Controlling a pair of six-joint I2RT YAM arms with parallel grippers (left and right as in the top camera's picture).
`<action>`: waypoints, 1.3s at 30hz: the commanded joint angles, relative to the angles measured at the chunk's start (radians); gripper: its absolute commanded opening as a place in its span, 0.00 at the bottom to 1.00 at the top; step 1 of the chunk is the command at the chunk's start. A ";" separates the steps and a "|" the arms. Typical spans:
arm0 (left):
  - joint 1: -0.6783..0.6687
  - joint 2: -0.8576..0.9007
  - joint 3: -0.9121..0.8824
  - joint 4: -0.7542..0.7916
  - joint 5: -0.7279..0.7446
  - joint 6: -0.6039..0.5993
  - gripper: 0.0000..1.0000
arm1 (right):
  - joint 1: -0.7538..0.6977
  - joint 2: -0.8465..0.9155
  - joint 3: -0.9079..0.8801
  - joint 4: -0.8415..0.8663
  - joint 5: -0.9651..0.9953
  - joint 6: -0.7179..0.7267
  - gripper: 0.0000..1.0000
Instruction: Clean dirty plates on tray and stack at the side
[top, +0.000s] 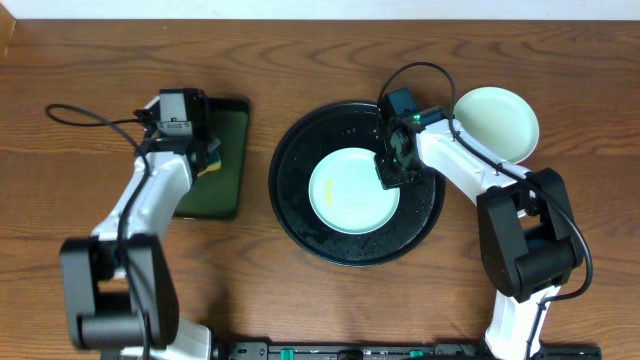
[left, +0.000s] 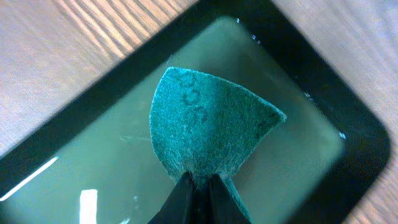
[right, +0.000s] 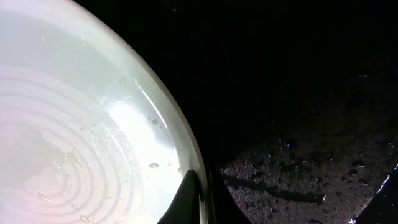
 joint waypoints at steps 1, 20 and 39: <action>0.003 0.073 -0.006 0.048 -0.004 0.007 0.08 | 0.006 0.005 -0.007 0.009 0.008 0.017 0.01; 0.003 0.090 -0.005 0.089 -0.016 0.097 0.08 | 0.006 0.005 -0.007 0.013 0.009 0.017 0.01; 0.003 0.156 -0.006 0.082 -0.017 0.097 0.08 | 0.006 0.005 -0.007 0.024 0.008 0.025 0.01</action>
